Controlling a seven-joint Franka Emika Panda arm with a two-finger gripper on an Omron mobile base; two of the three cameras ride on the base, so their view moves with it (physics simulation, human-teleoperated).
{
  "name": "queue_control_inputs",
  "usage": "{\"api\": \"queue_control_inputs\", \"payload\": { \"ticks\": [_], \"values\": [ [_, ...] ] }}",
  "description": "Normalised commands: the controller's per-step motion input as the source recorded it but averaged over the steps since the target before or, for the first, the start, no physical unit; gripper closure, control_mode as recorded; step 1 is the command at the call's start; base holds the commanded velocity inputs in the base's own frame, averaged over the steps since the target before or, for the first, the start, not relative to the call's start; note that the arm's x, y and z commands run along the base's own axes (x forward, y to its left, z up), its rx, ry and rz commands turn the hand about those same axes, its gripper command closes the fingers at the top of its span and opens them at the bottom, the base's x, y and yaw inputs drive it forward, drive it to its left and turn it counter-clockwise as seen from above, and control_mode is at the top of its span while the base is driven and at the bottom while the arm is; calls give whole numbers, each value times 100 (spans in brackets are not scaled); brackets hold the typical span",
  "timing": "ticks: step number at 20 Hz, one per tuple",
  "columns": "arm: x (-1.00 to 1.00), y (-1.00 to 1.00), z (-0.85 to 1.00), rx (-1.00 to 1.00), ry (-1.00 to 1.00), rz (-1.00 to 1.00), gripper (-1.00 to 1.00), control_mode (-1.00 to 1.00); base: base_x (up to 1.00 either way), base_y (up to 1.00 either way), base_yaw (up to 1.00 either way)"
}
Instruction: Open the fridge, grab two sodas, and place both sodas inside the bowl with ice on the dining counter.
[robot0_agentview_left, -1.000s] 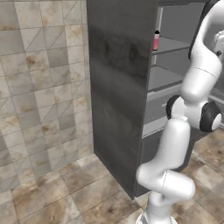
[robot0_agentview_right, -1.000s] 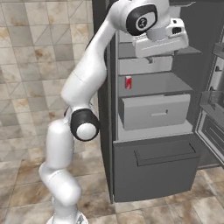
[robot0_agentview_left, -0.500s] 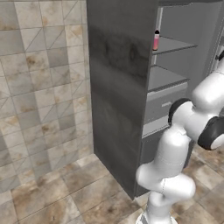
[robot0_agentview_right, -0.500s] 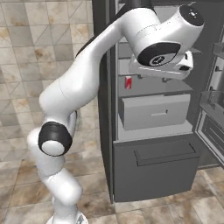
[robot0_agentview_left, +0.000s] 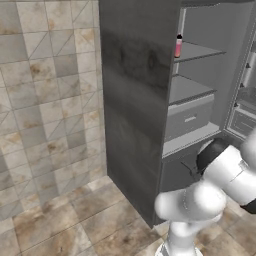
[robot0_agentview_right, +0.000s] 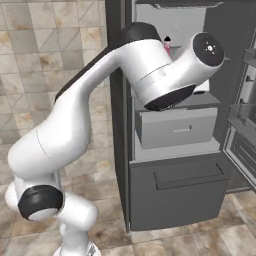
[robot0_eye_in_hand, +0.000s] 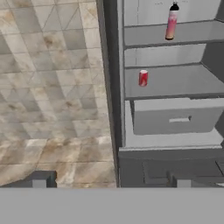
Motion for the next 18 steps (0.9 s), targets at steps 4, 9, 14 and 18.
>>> {"api": "queue_control_inputs", "payload": {
  "ticks": [4,9,14,18],
  "values": [
    [-7,65,-8,-21,-8,-9,-100,-100,0,0,0],
    [-11,64,-41,-16,1,-16,-100,-100,0,0,0],
    [-20,53,-61,-5,8,-19,-100,-100,0,0,0],
    [-11,64,-63,0,7,-24,-100,-100,0,0,0]
  ]
}}
